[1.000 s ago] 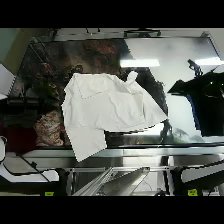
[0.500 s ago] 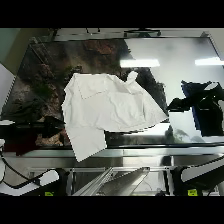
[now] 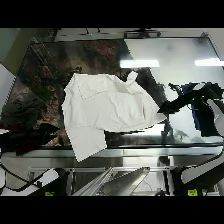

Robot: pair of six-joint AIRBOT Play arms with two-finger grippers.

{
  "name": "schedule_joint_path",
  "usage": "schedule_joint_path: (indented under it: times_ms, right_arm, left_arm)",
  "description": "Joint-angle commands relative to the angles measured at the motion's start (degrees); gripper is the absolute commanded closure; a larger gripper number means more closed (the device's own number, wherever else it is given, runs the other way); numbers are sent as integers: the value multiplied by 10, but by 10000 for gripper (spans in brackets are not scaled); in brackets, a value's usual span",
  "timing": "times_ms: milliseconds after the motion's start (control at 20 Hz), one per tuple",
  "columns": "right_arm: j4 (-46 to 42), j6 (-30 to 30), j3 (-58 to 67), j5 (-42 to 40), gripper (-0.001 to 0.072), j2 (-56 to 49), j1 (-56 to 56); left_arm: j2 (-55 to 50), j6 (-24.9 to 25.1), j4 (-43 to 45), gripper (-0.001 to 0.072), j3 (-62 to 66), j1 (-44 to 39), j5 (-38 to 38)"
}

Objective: Fold the shirts.

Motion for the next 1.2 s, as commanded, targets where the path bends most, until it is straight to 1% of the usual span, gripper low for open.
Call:
schedule_joint_path:
  times_ms: [0, 150, 200, 300, 350, 400, 450, 600, 650, 700, 750, 800, 850, 950, 1000, 1100, 1150]
  right_arm:
    - [-7, -2, -1, -6, 328, -2, 11]
    - [-7, 1, -1, 7, 328, -2, 11]
    - [-5, 2, -1, 9, 328, -2, 11]
    - [-3, 6, -1, 10, 329, -2, 11]
    - [-3, 6, -1, 10, 329, -2, 11]
    - [-3, 8, -1, 10, 329, -2, 11]
    - [-3, 7, -1, 13, 329, -2, 11]
    - [-3, 7, -1, 28, 329, -2, 11]
    - [-4, 7, -1, 30, 330, -2, 10]
    - [-4, 7, -1, 30, 330, -2, 10]
    - [-4, 7, -1, 31, 331, -2, 10]
    - [-3, 7, -1, 35, 361, -2, 10]
    - [-3, 7, -1, 40, 425, -2, 10]
    - [5, 10, -1, 54, 622, -2, 11]
    - [27, 10, -1, 59, 692, -1, 11]
    - [89, 8, -1, 60, 692, 11, 11]
    - [122, 4, 0, 60, 692, 24, 10]
  left_arm:
    - [-26, -5, 1, 164, -1, -17, 31]
    - [-78, 2, -5, 164, 1, -64, 79]
    - [-94, 13, -18, 163, 1, -78, 93]
    - [-123, 60, -91, 163, 3, -105, 103]
    - [-140, 87, -138, 163, 8, -119, 98]
    - [-155, 103, -167, 163, 15, -132, 90]
    - [-170, 109, -180, 164, 27, -145, 78]
    - [-214, 109, -179, 166, 69, -182, 31]
    - [-224, 109, -179, 285, 81, -189, 17]
    - [-232, 109, -179, 432, 94, -194, 6]
    - [-237, 108, -179, 498, 104, -197, -3]
    - [-239, 107, -179, 578, 113, -198, -8]
    - [-237, 106, -179, 700, 117, -198, -11]
    - [-227, 104, -183, 707, 119, -196, -10]
    - [-219, 102, -184, 707, 119, -195, -10]
    - [-194, 94, -194, 706, 119, -195, -13]
    - [-174, 94, -214, 688, 119, -195, -19]
